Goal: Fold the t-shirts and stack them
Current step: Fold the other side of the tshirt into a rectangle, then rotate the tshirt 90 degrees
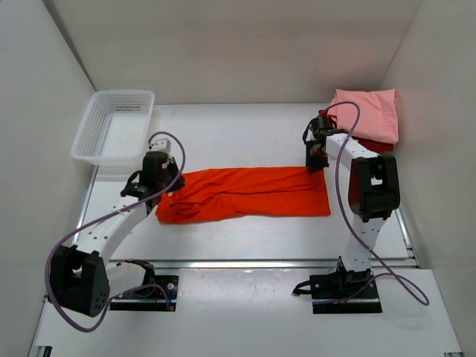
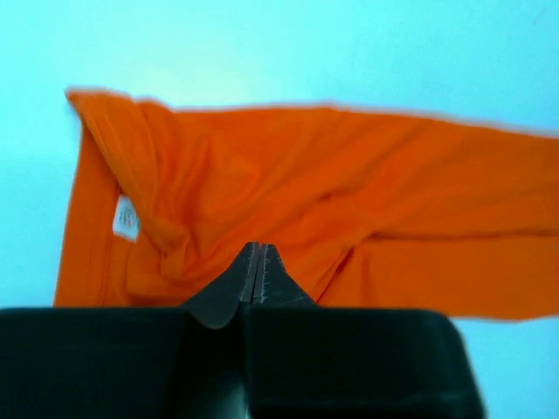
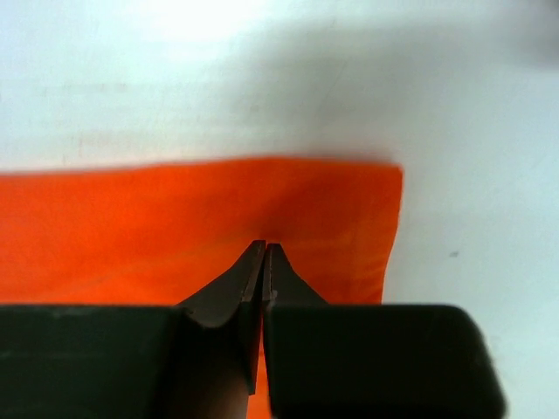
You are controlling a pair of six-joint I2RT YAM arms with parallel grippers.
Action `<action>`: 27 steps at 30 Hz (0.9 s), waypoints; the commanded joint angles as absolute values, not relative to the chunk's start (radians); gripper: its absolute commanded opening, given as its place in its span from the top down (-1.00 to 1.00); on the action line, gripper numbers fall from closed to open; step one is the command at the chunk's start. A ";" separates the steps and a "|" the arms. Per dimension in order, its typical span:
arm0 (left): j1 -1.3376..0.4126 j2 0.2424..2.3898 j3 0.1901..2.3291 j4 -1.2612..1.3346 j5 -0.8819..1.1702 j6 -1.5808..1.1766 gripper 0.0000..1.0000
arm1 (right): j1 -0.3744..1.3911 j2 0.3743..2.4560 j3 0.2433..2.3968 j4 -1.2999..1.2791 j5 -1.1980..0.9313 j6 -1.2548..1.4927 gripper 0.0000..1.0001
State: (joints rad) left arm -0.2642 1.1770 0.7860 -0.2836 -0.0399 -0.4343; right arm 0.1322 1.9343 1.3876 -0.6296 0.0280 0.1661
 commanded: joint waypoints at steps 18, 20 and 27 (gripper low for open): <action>-0.322 1.916 1.184 -0.331 -0.058 -0.451 1.00 | 0.207 1.812 1.042 -0.628 -0.024 0.561 0.98; -0.334 2.071 1.486 -0.496 -0.035 -0.399 1.00 | 0.247 1.734 0.938 -0.568 -0.041 0.645 0.99; -0.383 2.564 2.331 -0.845 0.000 -0.301 1.00 | 0.486 1.594 0.806 -0.514 -0.049 0.868 0.99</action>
State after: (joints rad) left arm -0.3515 2.4325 2.0483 -0.6117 -0.0460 -0.3683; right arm 0.4118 1.6047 0.8898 -0.4999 -0.0055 0.7101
